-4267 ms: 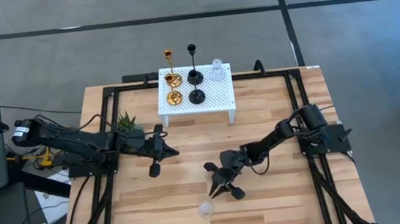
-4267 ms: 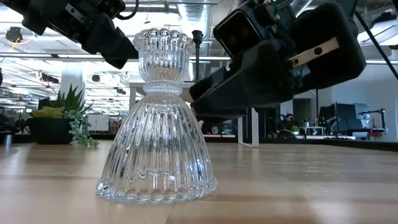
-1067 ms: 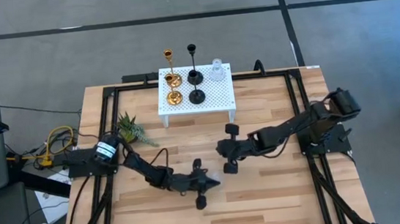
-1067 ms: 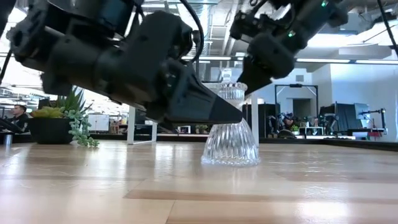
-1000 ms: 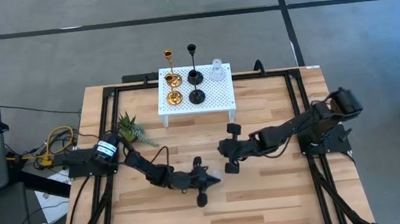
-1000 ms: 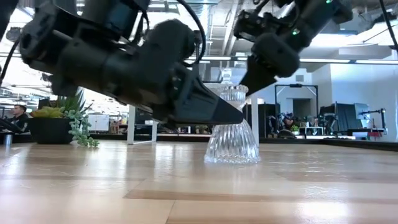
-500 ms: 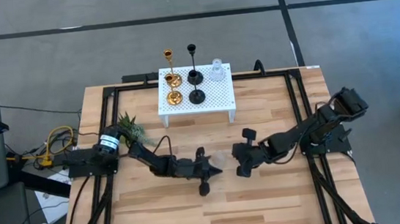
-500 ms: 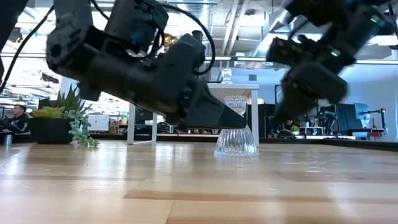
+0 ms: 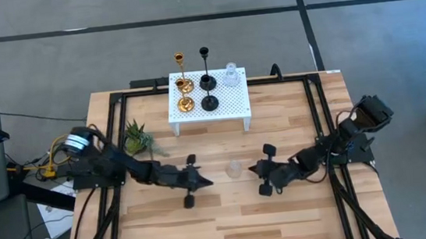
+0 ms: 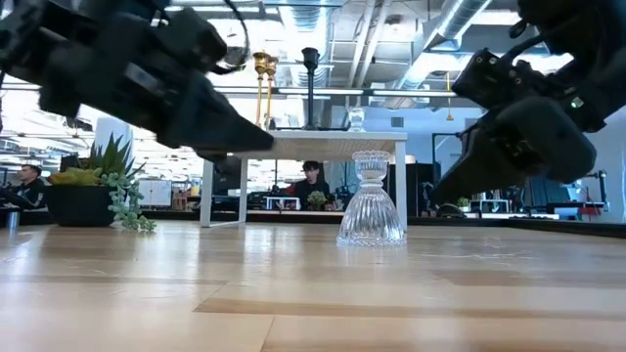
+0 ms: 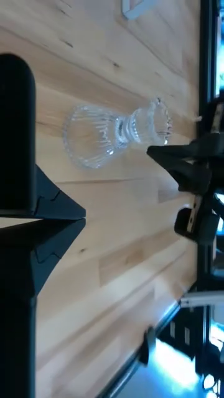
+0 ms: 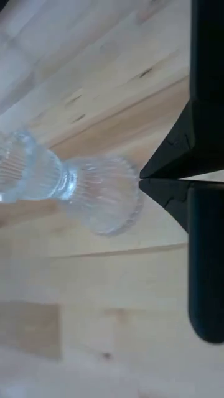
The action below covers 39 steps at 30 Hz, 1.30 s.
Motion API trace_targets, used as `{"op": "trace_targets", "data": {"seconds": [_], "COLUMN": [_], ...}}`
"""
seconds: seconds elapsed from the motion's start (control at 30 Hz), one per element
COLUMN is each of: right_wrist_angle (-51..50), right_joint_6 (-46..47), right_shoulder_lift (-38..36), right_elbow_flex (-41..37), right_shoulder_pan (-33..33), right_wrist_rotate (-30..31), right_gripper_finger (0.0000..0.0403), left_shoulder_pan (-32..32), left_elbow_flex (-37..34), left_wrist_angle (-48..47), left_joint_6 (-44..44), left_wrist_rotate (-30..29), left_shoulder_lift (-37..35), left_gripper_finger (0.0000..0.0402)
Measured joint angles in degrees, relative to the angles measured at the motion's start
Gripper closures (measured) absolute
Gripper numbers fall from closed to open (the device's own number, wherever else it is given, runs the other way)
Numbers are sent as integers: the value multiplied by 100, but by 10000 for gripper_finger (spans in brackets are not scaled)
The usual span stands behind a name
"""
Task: Pick & Place candle stick holders
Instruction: Put the transparent glass candle holder on the shelf
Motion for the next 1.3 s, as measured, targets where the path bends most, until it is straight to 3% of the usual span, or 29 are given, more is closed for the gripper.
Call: {"op": "trace_targets", "data": {"seconds": [0.17,0.47,0.6,0.83,1.0,1.3], "right_wrist_angle": [1484,3727,3993,3971,3864,2776], "right_joint_6": [-367,-946,-1175,-1184,-1182,-1127], "right_shoulder_lift": [0,2,2,24,24,162], "right_elbow_flex": [-560,-1528,-1618,-1578,-1365,-662], "right_shoulder_pan": [-219,-638,-769,-1042,-1150,-1191], "right_wrist_rotate": [-544,-1673,-2216,-2203,-2231,-2171], "right_gripper_finger": [403,403,403,395,337,165], "left_shoulder_pan": [-159,-253,-253,-253,-253,-253], "left_elbow_flex": [-419,-493,-493,-491,-489,-487], "left_wrist_angle": [0,3,0,2,0,-8], "left_joint_6": [11,14,48,50,50,50], "left_wrist_rotate": [5,8,11,11,13,24], "left_shoulder_lift": [-496,-563,-563,-560,-558,-558], "left_gripper_finger": [398,398,398,398,398,398]}}
